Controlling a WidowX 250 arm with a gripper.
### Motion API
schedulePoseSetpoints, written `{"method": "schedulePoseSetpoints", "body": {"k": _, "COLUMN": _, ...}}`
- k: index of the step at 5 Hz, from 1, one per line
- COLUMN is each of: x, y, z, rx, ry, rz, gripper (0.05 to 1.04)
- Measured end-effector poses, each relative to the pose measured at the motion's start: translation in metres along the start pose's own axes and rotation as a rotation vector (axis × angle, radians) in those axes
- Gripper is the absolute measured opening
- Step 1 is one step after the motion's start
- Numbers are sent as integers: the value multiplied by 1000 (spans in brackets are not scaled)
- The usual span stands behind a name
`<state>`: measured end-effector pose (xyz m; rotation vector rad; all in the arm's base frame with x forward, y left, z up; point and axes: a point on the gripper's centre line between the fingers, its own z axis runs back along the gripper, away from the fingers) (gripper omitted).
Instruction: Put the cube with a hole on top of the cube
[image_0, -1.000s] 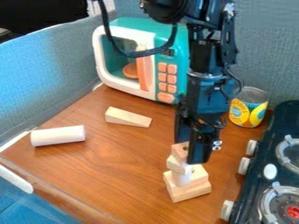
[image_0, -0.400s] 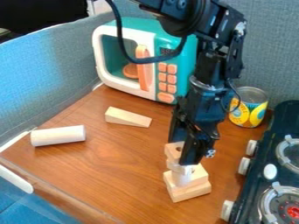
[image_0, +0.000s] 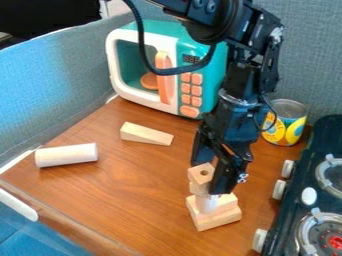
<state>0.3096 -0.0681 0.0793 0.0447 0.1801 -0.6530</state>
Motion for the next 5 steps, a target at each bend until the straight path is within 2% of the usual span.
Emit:
{"method": "schedulePoseSetpoints", "body": {"k": 1, "x": 1, "y": 0, "z": -4, "rx": 2, "ry": -11, "rz": 9, "gripper": 1009}}
{"method": "schedulePoseSetpoints", "body": {"k": 2, "x": 0, "y": 0, "z": -3, "rx": 4, "ry": -15, "rz": 32, "gripper": 1003}}
{"method": "schedulePoseSetpoints", "body": {"k": 3, "x": 3, "y": -6, "z": 48, "rx": 107, "ry": -132, "rz": 10, "gripper": 1001}}
{"method": "schedulePoseSetpoints", "body": {"k": 4, "x": -2, "y": -8, "z": 82, "rx": 175, "ry": -215, "rz": 33, "gripper": 1001}}
{"method": "schedulePoseSetpoints", "body": {"k": 5, "x": -5, "y": -5, "z": 84, "rx": 175, "ry": -215, "rz": 44, "gripper": 1001}}
